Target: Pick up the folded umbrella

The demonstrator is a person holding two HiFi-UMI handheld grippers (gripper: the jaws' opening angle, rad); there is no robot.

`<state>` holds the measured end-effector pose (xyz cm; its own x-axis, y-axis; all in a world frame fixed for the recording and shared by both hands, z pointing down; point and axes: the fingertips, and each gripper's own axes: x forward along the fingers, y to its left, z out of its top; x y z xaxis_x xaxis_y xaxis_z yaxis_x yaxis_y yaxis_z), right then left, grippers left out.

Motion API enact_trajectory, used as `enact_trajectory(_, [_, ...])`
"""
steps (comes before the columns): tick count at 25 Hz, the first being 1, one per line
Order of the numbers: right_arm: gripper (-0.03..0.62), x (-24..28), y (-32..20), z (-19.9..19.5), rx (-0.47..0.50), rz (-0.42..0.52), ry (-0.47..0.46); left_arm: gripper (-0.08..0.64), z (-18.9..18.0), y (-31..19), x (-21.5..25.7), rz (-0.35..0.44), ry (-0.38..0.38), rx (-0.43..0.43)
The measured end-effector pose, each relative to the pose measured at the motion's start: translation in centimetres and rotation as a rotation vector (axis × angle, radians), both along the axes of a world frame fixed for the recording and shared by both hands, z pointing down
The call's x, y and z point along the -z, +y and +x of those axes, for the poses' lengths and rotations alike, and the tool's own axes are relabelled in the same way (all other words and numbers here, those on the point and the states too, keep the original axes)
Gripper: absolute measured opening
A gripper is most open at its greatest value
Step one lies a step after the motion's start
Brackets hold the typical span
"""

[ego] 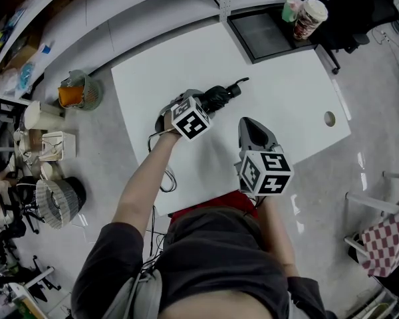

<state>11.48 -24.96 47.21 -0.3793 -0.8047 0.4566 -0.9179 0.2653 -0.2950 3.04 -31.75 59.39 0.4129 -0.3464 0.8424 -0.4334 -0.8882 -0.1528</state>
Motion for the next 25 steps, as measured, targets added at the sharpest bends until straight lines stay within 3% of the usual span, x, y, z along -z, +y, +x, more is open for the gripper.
enact_trajectory(5, [0.018,0.5,0.2,-0.1,-0.001,0.011,0.006,0.265,0.0,0.2,0.5,0.108,-0.036,0.006])
enact_trajectory(10, [0.018,0.4,0.5,0.0,-0.013,0.008,0.009,0.264,-0.1,0.2,0.8,0.166,-0.047,0.015])
enact_trajectory(17, [0.018,0.8,1.3,0.3,-0.035,0.014,0.016,0.262,0.3,0.1,3.9,0.188,0.136,0.126])
enact_trajectory(25, [0.018,1.5,2.1,-0.1,-0.046,0.033,0.019,0.262,1.4,0.9,6.7,0.209,0.230,0.157])
